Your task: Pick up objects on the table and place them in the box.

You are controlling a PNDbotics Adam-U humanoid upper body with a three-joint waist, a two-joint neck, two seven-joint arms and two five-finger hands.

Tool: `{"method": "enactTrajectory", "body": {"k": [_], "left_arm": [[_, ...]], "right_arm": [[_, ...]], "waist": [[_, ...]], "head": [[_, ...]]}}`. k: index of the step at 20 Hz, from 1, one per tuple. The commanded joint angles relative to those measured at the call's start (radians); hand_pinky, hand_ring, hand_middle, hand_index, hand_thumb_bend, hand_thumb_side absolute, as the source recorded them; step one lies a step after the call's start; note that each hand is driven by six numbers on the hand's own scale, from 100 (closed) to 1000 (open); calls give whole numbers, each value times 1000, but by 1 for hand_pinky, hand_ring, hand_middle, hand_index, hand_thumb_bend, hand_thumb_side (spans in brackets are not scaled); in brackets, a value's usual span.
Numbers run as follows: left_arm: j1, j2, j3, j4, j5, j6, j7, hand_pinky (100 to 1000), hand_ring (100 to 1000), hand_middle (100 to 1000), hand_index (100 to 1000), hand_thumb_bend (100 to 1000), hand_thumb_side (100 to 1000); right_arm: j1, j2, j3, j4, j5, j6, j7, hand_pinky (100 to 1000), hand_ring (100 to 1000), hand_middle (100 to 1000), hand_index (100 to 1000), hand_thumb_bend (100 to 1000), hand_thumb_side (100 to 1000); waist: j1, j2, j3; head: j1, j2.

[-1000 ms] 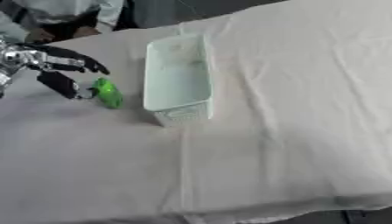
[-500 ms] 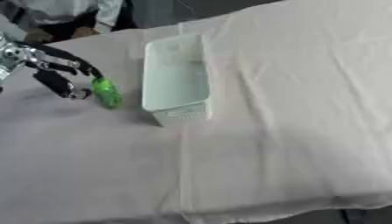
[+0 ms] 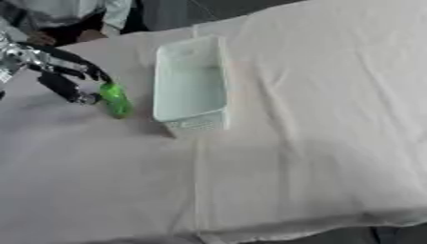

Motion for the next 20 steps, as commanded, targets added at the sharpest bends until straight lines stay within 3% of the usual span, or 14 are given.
{"method": "enactTrajectory", "body": {"k": [1, 7, 8, 15, 20], "left_arm": [[-4, 30, 12, -29, 17, -5, 0, 942, 1000, 1000, 1000, 950, 575], [-9, 31, 28, -41, 29, 5, 0, 947, 1000, 1000, 1000, 931, 588], [-11, 32, 30, -41, 24, 6, 0, 966, 1000, 1000, 1000, 978, 563], [-46, 23, 40, -2, -121, 4, 43, 983, 1000, 1000, 1000, 1000, 581], [-75, 3, 17, 62, -158, -22, 10, 993, 1000, 1000, 1000, 1000, 643]], "right_arm": [[-14, -30, -4, -12, -5, -57, 61, 683, 785, 848, 896, 100, 563], [-14, -29, -4, -12, -6, -56, 63, 683, 785, 848, 896, 100, 562], [-14, -29, -4, -12, -6, -56, 63, 683, 785, 848, 896, 100, 562], [-16, -29, -1, -12, -8, -56, 67, 684, 785, 848, 897, 100, 561], [-21, -28, 1, -12, -12, -55, 71, 684, 785, 848, 897, 100, 561]], "waist": [[-5, -13, 0], [-5, -12, 0], [-5, -12, 0], [-5, -12, -1], [-4, -11, -5]], "head": [[-1, 0], [1, 0], [1, 0], [0, 0], [0, 0]]}}
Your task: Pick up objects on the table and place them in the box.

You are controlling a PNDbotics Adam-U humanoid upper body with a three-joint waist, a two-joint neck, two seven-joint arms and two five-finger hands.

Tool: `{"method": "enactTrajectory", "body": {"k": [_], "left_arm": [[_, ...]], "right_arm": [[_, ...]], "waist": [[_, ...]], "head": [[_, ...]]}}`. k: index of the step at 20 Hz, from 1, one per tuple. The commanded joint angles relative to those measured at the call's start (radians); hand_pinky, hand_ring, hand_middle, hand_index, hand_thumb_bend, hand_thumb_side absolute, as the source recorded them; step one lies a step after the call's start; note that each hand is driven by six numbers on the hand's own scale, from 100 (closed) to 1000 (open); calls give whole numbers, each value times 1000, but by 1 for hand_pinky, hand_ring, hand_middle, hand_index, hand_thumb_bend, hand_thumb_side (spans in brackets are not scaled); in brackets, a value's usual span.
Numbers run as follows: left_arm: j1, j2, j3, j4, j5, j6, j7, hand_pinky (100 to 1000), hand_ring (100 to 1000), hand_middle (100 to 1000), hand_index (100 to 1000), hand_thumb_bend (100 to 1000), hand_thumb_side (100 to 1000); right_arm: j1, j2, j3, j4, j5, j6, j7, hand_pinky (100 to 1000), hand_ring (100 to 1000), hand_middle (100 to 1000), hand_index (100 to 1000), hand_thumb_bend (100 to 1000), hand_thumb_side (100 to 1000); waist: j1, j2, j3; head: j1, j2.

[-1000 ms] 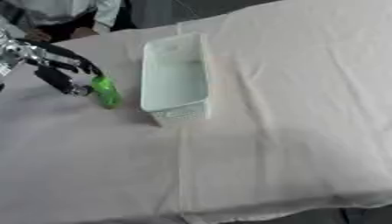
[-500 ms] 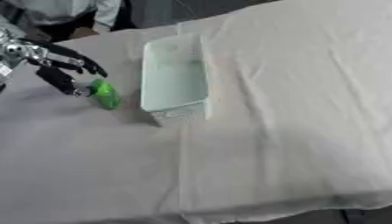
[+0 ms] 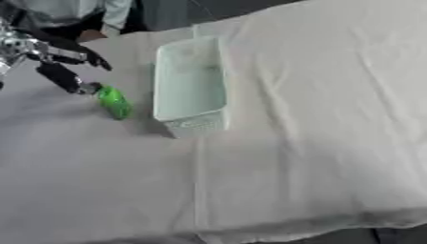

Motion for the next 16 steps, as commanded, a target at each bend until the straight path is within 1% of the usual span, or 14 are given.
{"method": "enactTrajectory", "body": {"k": [1, 3, 4, 7, 13, 16], "left_arm": [[-25, 17, -8, 30, -24, -22, -20, 993, 1000, 1000, 1000, 1000, 679], [-30, 10, -23, 51, -34, -40, -23, 997, 1000, 1000, 1000, 1000, 728], [-32, 8, -28, 59, -40, -48, -24, 997, 1000, 1000, 1000, 1000, 728], [-36, 0, -40, 81, -67, -69, -24, 1000, 1000, 1000, 1000, 1000, 802], [-44, -18, -38, 100, -86, -91, -24, 1000, 1000, 1000, 1000, 1000, 768], [-47, -23, -39, 104, -87, -102, -24, 1000, 1000, 1000, 1000, 1000, 766]], "right_arm": [[-22, -27, -4, -12, -7, -61, 65, 685, 785, 848, 897, 100, 561], [-24, -27, -3, -12, -10, -59, 67, 685, 785, 848, 897, 100, 561], [-26, -27, -3, -12, -11, -58, 67, 685, 785, 848, 897, 100, 561], [-30, -27, -2, -12, -16, -55, 69, 686, 786, 849, 897, 100, 561], [-32, -27, -2, -12, -21, -54, 72, 686, 786, 849, 897, 100, 561], [-33, -27, -1, -12, -23, -55, 74, 687, 786, 849, 897, 100, 560]], "waist": [[-4, -11, -3], [-3, -10, -5], [-3, -10, -6], [-2, -10, -8], [-2, -10, -9], [-2, -10, -9]], "head": [[1, 0], [2, 0], [2, 0], [4, 0], [7, 0], [8, 0]]}}
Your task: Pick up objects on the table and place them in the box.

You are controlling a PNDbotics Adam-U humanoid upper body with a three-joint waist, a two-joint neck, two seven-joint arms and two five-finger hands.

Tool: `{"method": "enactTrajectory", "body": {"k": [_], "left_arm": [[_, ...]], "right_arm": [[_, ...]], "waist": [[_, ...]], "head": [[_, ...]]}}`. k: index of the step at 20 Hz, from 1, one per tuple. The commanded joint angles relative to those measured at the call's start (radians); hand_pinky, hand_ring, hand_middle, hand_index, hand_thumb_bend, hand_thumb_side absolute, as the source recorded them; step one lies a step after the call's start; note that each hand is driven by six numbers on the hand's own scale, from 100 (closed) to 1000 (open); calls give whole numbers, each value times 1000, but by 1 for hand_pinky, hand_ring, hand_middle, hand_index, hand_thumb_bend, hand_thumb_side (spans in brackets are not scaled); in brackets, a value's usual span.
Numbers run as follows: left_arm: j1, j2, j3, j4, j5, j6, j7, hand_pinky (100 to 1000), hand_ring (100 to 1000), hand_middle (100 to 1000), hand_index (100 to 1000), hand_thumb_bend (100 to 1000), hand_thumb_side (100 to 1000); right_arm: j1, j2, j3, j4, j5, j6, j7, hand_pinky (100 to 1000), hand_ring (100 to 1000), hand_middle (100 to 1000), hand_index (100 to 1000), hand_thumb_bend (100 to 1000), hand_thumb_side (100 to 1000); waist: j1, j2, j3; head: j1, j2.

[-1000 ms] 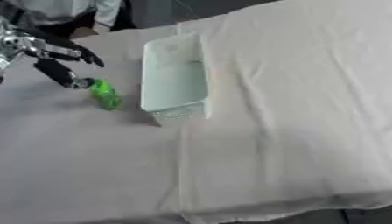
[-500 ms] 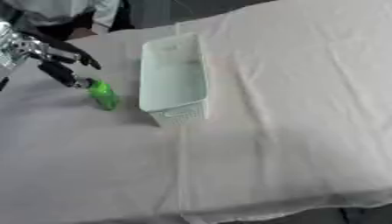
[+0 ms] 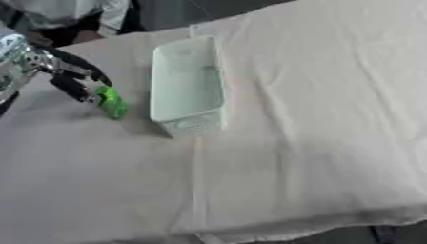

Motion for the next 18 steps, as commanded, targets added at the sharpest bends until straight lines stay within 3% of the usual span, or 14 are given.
{"method": "enactTrajectory", "body": {"k": [1, 14, 18], "left_arm": [[-17, 21, 7, 3, -4, -18, -4, 1000, 1000, 1000, 1000, 1000, 767], [-18, -1, -43, 74, -30, -69, -4, 1000, 1000, 1000, 1000, 1000, 756], [-20, -10, -47, 82, -34, -82, -4, 1000, 1000, 1000, 1000, 1000, 709]], "right_arm": [[-16, -27, -4, -12, -6, -63, 65, 686, 786, 848, 897, 100, 560], [-24, -27, -2, -12, -15, -59, 67, 688, 786, 849, 897, 100, 560], [-26, -27, -1, -12, -17, -58, 67, 688, 786, 848, 897, 100, 560]], "waist": [[-7, -10, 0], [-4, -11, -7], [-4, -11, -8]], "head": [[7, 0], [12, 0], [13, 0]]}}
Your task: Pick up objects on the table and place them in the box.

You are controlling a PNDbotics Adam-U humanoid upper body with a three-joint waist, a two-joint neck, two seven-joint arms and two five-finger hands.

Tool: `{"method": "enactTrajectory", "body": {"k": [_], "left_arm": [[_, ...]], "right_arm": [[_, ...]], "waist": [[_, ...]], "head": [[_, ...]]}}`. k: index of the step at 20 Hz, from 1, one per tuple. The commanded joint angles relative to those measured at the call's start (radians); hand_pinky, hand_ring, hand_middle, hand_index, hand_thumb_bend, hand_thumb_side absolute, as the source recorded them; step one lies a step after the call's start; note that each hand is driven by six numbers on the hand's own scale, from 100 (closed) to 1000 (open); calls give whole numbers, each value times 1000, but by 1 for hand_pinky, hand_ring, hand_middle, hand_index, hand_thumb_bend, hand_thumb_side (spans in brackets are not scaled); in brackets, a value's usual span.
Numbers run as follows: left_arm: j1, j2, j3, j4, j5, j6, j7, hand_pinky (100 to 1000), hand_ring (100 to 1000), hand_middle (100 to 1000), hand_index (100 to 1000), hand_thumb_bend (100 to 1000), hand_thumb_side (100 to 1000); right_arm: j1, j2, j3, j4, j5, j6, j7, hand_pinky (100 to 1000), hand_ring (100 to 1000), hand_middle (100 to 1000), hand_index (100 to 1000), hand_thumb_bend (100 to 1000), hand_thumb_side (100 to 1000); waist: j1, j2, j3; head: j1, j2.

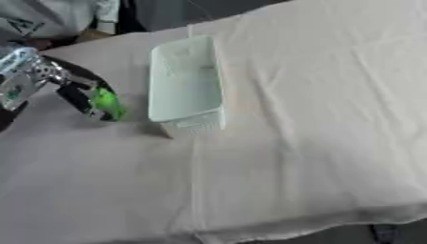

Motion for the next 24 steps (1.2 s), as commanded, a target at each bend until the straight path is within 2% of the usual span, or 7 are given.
{"method": "enactTrajectory", "body": {"k": [1, 7, 11, 12, 15, 17, 24], "left_arm": [[-13, 22, 4, 2, -9, -36, -25, 999, 1000, 1000, 1000, 1000, 700], [-17, 15, 17, -16, -24, -28, -25, 891, 1000, 1000, 1000, 1000, 515], [-18, 18, 36, -56, -48, 18, 56, 574, 745, 813, 878, 983, 388], [-18, 17, 40, -65, -52, 29, 101, 405, 596, 696, 795, 942, 358], [-10, 12, 37, -69, -48, 47, 232, 252, 469, 572, 711, 804, 360], [-6, 8, 34, -64, -35, 52, 304, 100, 288, 426, 559, 408, 472], [3, 6, 23, -47, -35, 48, 373, 100, 100, 201, 440, 242, 441]], "right_arm": [[-17, -27, -6, -12, -8, -62, 63, 688, 786, 848, 897, 100, 561], [-18, -27, -6, -12, -10, -61, 64, 689, 786, 848, 897, 100, 560], [-16, -28, -6, -12, -10, -61, 64, 689, 786, 848, 897, 100, 560], [-16, -28, -6, -12, -10, -61, 64, 689, 786, 848, 896, 100, 560], [-16, -28, -6, -12, -11, -62, 64, 689, 785, 848, 896, 100, 560], [-16, -27, -5, -12, -11, -62, 65, 689, 785, 848, 896, 100, 560], [-15, -27, -5, -12, -10, -62, 67, 689, 785, 848, 897, 100, 560]], "waist": [[-5, -11, 1], [-5, -11, 1], [-5, -12, 3], [-6, -12, 3], [-6, -12, 3], [-6, -12, 3], [-7, -11, 3]], "head": [[12, 0], [11, 0], [11, 0], [10, 0], [11, 0], [11, 0], [11, 0]]}}
